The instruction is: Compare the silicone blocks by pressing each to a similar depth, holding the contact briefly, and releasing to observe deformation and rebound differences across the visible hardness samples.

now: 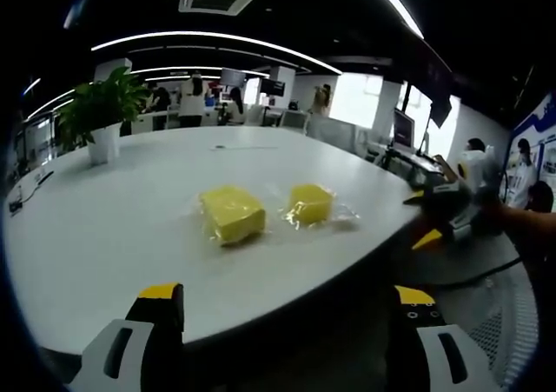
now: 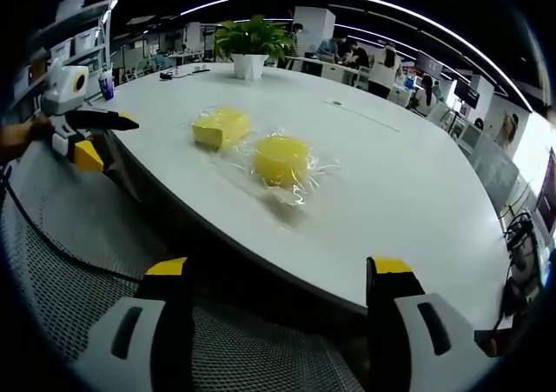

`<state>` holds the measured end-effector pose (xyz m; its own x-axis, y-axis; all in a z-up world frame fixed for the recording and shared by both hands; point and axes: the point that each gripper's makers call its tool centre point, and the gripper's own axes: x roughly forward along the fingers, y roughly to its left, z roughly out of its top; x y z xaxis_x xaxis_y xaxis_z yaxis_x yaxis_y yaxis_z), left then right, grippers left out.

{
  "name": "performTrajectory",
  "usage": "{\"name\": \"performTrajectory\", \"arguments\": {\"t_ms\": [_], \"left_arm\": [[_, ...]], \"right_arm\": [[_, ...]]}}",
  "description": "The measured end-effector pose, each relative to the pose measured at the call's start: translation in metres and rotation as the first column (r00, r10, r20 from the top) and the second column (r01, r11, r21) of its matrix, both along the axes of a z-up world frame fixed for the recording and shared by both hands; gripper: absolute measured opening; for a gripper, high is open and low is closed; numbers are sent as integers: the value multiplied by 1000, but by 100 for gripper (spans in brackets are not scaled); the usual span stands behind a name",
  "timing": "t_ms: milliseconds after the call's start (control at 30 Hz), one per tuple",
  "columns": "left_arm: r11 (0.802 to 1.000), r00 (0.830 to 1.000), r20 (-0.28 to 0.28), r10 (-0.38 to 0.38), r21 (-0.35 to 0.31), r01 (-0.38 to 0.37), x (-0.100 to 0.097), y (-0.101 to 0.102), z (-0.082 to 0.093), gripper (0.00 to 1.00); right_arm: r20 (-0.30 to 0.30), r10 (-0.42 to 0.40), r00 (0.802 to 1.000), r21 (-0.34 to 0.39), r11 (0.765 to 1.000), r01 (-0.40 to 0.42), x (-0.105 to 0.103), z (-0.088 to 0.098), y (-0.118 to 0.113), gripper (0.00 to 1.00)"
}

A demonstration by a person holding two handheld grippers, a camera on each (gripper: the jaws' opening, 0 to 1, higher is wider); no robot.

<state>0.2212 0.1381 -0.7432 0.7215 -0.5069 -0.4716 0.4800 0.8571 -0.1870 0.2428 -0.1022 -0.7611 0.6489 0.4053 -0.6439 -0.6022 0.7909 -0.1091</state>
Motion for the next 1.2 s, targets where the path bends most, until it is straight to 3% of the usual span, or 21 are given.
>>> {"name": "performTrajectory", "arguments": {"t_ms": [1200], "left_arm": [[1000, 1000, -24, -4, 30, 4, -1, 2, -6, 99]], "right_arm": [[17, -13, 1000, 4, 1000, 13, 4, 2, -2, 74]]}}
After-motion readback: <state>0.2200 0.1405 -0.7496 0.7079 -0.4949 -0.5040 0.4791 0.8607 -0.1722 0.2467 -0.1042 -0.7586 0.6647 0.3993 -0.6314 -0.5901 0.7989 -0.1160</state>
